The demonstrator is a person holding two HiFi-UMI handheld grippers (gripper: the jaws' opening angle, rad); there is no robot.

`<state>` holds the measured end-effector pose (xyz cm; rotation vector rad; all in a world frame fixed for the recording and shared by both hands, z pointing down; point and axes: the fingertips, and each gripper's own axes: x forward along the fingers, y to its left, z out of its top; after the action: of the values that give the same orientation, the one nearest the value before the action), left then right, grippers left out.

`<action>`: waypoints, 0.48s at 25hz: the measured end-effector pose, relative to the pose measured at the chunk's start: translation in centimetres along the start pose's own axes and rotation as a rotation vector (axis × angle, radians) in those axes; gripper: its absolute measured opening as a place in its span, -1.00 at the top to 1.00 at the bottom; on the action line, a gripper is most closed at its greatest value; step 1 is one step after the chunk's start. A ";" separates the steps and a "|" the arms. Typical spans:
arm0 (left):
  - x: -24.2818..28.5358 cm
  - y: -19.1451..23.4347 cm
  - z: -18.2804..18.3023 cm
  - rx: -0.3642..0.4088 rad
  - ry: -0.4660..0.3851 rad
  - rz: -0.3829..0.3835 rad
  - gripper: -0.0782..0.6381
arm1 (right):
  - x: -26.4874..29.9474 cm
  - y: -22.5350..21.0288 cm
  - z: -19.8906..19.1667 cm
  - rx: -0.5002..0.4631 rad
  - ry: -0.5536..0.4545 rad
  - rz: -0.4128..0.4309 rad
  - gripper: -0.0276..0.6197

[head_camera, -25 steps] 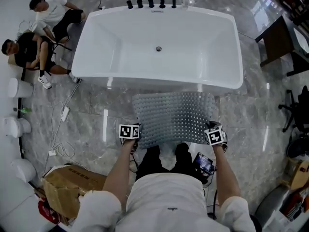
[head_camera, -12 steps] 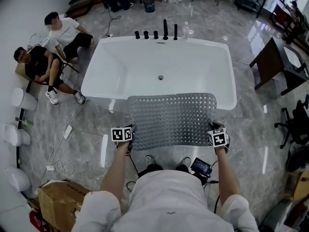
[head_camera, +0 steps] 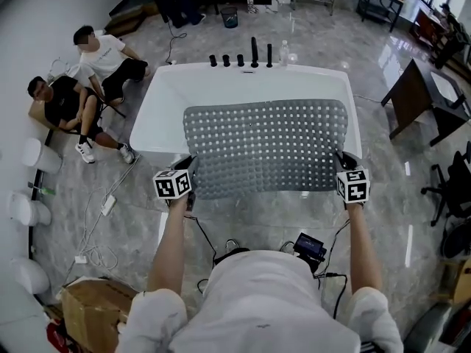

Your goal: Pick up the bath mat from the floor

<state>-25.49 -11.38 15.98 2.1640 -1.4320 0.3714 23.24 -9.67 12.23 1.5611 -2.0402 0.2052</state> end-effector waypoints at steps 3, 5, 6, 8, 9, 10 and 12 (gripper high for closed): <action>-1.6 -0.3 4.6 0.014 -0.105 -0.001 0.61 | -2.0 -1.7 4.4 -0.003 -0.096 -0.032 0.75; -2.7 -0.6 7.1 0.023 -0.166 -0.005 0.61 | -3.5 -2.6 7.2 -0.009 -0.155 -0.051 0.75; -3.3 -0.8 8.2 0.029 -0.195 -0.007 0.61 | -4.4 -2.9 8.4 -0.015 -0.183 -0.061 0.75; -4.9 -1.5 10.2 0.043 -0.251 -0.011 0.61 | -6.5 -3.5 10.5 -0.021 -0.232 -0.078 0.75; -5.7 -1.9 11.2 0.051 -0.275 -0.014 0.61 | -7.6 -3.8 11.4 -0.020 -0.253 -0.087 0.75; -6.5 -2.2 12.3 0.060 -0.299 -0.016 0.61 | -8.7 -4.1 12.4 -0.018 -0.275 -0.097 0.75; -7.8 -2.6 14.8 0.082 -0.350 -0.020 0.62 | -10.3 -4.7 14.5 -0.015 -0.324 -0.113 0.75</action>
<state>-27.05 -12.77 -0.86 2.3951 -1.5996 0.0431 24.51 -8.86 -6.06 1.7892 -2.1757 -0.1133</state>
